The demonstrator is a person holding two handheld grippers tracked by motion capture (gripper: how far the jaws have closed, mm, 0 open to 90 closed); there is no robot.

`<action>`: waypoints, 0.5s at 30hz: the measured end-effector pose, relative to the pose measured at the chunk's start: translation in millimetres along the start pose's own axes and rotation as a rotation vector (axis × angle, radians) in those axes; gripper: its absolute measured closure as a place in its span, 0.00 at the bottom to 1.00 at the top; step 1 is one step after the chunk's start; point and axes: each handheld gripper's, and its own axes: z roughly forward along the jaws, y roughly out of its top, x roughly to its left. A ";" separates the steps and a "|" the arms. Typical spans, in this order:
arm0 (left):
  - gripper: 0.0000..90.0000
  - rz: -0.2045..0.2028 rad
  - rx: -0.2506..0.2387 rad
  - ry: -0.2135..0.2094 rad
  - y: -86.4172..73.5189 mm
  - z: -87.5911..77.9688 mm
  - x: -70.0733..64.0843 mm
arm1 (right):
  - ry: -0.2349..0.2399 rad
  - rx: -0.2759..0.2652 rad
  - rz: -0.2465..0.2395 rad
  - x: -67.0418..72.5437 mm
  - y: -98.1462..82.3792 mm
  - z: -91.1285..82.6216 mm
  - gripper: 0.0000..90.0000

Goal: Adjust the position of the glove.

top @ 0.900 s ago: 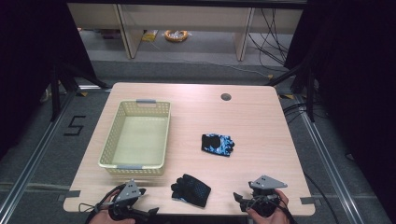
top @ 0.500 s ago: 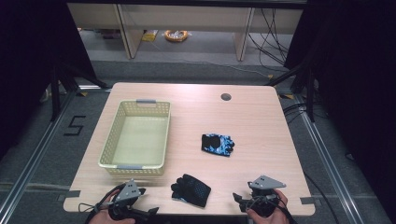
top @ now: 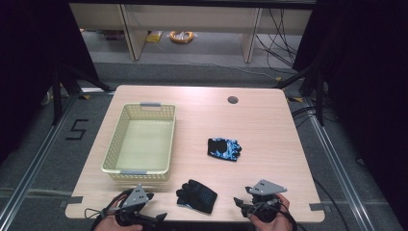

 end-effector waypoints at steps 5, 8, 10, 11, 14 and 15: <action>0.22 0.012 -0.010 -0.025 6.1 9.1 -7.0 | 0.034 -0.006 -0.013 8.2 8.2 6.2 0.51; 0.24 0.021 -0.005 -0.042 10.7 14.3 -10.7 | 0.049 0.004 -0.037 12.8 12.7 11.9 0.53; 0.27 0.041 -0.003 -0.055 15.6 21.0 -14.7 | 0.069 0.011 -0.049 16.7 18.3 16.9 0.55; 0.28 0.041 -0.003 -0.055 15.6 21.0 -14.7 | 0.069 0.011 -0.049 16.7 18.3 16.9 0.55; 0.30 0.068 0.012 -0.056 19.9 27.1 -17.3 | 0.079 0.007 -0.063 19.2 24.5 23.0 0.57; 0.31 0.078 0.000 -0.062 21.7 29.6 -18.1 | 0.088 0.012 -0.061 20.5 27.6 27.0 0.58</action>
